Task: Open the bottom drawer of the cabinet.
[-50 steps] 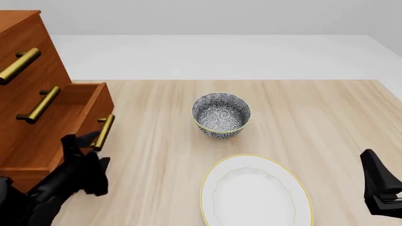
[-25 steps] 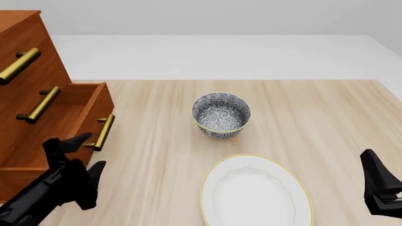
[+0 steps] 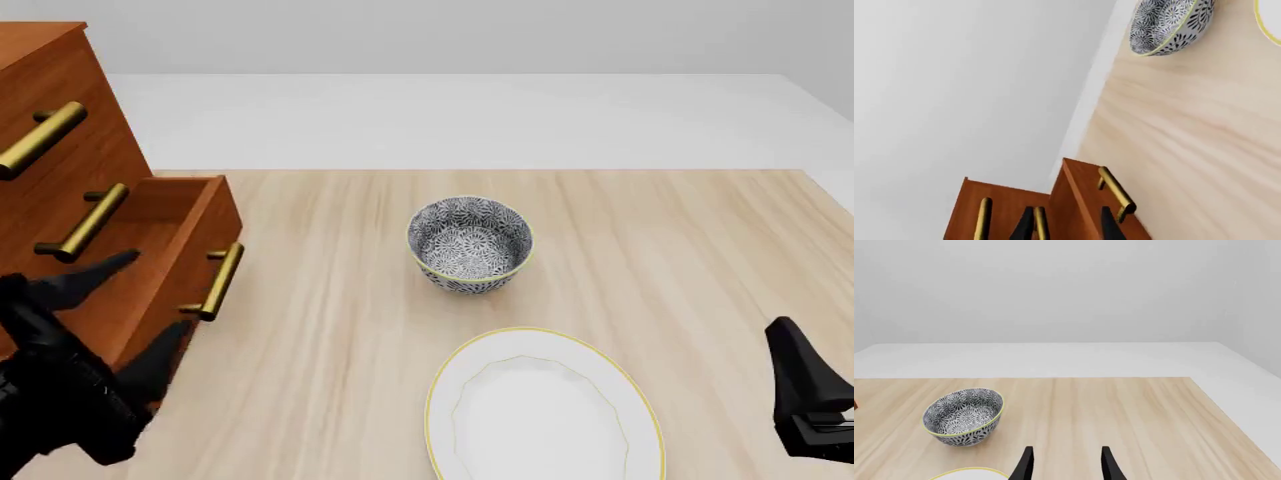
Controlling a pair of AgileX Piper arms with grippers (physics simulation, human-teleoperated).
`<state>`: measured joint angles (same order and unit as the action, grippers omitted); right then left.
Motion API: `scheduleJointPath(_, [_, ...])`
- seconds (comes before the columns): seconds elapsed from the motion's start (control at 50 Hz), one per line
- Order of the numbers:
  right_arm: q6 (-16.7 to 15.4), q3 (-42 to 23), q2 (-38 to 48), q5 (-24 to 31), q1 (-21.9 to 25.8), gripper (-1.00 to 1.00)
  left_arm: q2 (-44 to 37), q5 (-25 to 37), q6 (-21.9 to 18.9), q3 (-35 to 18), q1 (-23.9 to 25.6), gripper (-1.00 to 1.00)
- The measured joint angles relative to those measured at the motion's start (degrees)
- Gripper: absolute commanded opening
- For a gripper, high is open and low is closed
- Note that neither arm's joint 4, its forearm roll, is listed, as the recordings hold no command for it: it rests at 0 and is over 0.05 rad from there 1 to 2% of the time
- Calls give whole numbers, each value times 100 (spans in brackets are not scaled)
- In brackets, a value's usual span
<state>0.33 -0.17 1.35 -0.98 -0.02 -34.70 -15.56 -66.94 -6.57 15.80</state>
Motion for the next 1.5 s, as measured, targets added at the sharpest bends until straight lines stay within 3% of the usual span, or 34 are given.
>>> scheduleJointPath(0.28, [0,0,0,0,0,100,855,1608,1187,-1060,16,100])
scheduleJointPath(0.56, [0,0,-1,0,0,100,919,2454,2192,-1866,-94,100])
scheduleJointPath(1.04, [0,0,0,0,0,100,12,3459,4508,-3202,-319,100])
scheduleJointPath(1.5, [0,0,0,0,0,100,-874,4224,5643,-3923,-320,100])
